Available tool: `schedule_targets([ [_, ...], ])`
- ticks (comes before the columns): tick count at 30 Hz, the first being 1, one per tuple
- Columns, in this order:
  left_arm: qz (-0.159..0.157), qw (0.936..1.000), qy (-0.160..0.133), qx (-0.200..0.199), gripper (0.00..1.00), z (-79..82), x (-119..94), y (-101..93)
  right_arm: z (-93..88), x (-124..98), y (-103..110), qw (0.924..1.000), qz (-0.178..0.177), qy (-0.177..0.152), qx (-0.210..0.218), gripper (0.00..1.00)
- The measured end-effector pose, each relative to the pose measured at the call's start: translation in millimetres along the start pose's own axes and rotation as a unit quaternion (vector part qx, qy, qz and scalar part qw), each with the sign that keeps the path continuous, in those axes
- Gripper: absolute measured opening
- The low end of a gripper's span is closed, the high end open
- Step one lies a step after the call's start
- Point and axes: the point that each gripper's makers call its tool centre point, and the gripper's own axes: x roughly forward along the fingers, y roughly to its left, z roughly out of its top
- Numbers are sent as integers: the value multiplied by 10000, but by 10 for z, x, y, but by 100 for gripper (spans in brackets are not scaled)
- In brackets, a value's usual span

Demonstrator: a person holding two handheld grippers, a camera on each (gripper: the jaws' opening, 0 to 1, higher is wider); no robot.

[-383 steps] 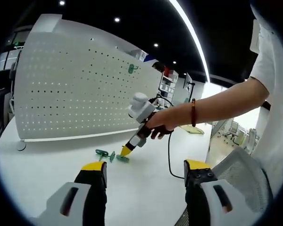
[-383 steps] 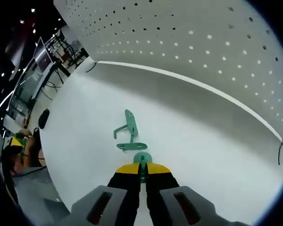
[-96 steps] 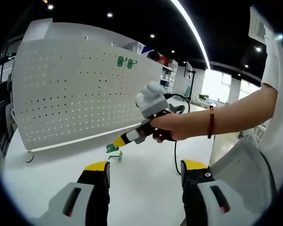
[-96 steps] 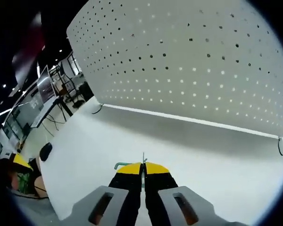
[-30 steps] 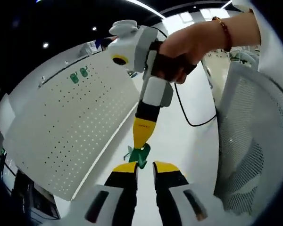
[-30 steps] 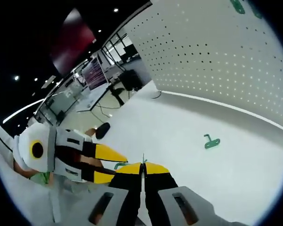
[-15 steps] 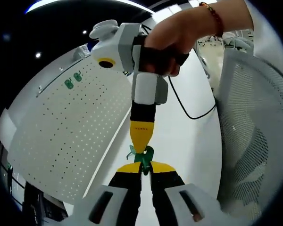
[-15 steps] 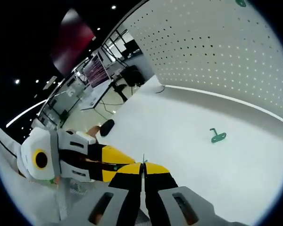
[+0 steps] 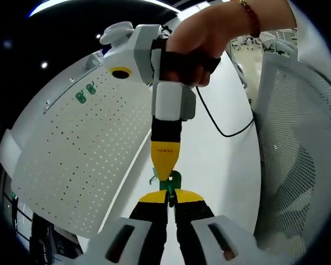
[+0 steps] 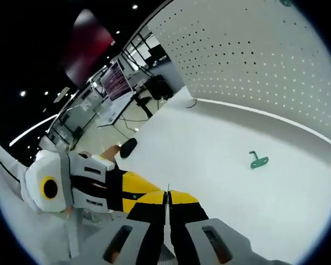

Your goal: Insert the hook assembly into the mounting plate slot until the hook locks in place.

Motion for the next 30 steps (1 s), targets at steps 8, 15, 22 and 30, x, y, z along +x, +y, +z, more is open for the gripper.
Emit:
schedule_targets([
  [8,127,9997,-141,-158,3,38,-37,79,166,-59,-19,9985,28,-468,-274,10],
  [15,194,9971,-348,-645,3,120,-72,157,298,-282,-121,9945,-279,-978,-261,9],
  [22,347,9859,-633,-1510,3,258,-122,265,375,-506,-203,9848,-645,-1479,-647,9],
  [30,568,9696,-894,-2207,3,448,-157,342,232,-667,-254,9830,-788,-1514,-676,9],
])
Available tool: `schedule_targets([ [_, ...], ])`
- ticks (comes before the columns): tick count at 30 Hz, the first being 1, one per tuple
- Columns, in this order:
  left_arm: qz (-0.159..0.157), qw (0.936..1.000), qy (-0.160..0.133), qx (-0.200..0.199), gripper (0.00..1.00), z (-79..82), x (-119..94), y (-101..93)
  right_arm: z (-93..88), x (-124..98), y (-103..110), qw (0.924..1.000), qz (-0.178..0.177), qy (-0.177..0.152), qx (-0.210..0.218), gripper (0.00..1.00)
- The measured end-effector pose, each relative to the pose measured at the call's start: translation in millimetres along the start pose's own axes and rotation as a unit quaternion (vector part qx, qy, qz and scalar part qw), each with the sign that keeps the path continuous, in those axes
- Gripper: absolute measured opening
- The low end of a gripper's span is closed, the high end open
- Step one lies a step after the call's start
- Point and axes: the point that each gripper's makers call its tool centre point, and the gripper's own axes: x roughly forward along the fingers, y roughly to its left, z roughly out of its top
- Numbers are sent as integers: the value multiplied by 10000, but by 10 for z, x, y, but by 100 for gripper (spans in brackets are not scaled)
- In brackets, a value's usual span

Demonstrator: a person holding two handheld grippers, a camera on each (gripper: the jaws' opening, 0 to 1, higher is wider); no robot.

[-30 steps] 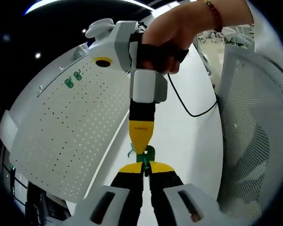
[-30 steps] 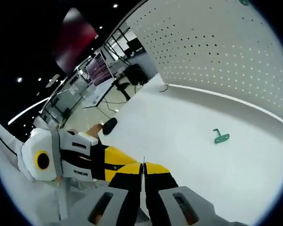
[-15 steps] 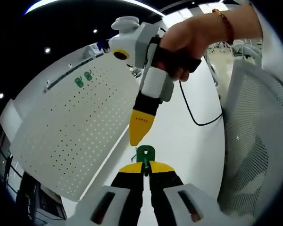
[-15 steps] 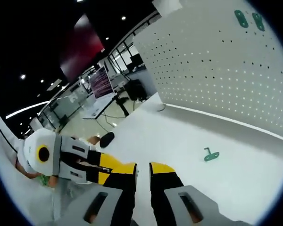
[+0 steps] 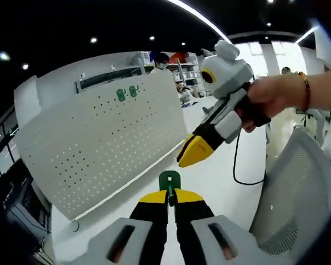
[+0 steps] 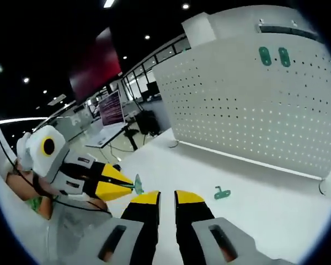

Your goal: Insert the hook assembly into the mounting plate slot until the hook locks in place.

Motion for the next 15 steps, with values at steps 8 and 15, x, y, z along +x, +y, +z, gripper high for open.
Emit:
schedule_targets([
  [8,317,9994,-99,114,3,141,47,18,-75,-174,-47,9999,-99,-78,-90,8],
  [15,572,9961,-361,-562,3,349,140,180,-92,-269,-127,9997,-181,-161,-73,8],
])
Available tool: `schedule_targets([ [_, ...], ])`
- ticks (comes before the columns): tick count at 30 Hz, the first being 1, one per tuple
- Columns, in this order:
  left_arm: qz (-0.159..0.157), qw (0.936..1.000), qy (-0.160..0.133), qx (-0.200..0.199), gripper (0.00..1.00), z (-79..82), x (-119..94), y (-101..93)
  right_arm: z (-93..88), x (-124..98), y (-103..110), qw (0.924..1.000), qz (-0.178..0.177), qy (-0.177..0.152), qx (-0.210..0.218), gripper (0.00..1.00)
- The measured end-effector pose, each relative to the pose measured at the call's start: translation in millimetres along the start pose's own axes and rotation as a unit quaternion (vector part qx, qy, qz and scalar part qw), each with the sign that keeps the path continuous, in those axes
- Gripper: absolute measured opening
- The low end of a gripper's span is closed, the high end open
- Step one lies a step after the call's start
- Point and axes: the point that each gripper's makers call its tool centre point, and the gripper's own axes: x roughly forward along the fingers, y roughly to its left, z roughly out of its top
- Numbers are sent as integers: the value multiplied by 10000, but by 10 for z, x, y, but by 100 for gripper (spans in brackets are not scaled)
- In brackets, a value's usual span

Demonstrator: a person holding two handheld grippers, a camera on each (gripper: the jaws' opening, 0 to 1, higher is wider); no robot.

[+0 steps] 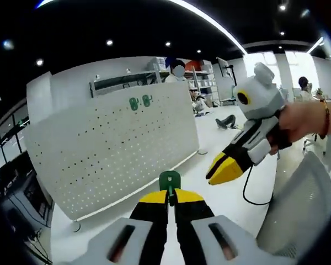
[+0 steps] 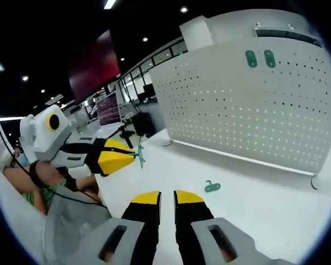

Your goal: Insert the hook assembly into the mounting plate slot until the hook locks in place.

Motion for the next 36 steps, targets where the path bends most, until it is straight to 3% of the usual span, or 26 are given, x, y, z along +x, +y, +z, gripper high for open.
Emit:
schedule_targets([
  [9,219,9996,-137,-142,3,255,186,212,37,-62,-96,9997,-116,-204,90,9],
  [14,138,9993,-331,-83,3,411,328,211,116,-75,-147,9984,-250,-500,87,17],
  [19,344,9977,-526,-271,4,574,435,342,94,-89,-111,9987,-191,-464,31,17],
  [27,697,9935,-753,-488,4,711,599,539,17,-162,-129,9985,-256,-475,62,18],
  [36,834,9883,-974,-826,4,816,797,625,36,-188,-143,9981,-269,-553,76,25],
])
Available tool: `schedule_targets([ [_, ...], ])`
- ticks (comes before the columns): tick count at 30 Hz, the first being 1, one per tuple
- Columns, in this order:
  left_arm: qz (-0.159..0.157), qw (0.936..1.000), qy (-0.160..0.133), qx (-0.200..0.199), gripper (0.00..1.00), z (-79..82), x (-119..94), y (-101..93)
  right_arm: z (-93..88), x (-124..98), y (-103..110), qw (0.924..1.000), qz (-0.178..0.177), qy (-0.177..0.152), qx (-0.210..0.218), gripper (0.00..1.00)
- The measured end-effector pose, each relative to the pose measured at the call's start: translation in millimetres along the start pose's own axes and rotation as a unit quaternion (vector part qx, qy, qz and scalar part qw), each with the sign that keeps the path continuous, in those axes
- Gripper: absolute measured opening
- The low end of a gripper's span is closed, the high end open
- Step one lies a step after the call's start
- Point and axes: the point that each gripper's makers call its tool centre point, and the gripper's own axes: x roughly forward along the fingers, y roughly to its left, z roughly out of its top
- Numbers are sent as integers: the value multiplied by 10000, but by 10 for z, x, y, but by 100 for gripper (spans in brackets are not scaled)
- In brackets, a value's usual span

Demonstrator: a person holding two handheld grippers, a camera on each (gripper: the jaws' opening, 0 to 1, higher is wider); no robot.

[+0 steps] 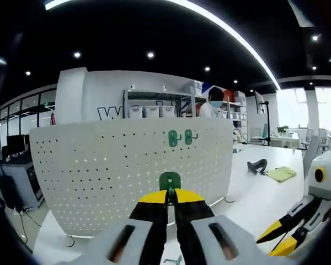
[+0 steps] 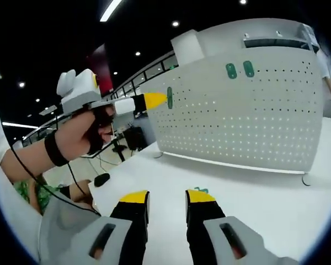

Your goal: Insert the hook assembly into the mounting plate slot until the hook locks in place.

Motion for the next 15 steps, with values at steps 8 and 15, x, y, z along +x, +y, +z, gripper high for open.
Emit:
schedule_targets([
  [8,217,9995,-211,-12,4,147,215,62,-52,-18,3,10000,0,87,11,24],
  [15,381,9987,-346,16,4,290,446,98,-93,-43,-30,9998,-118,146,38,24],
])
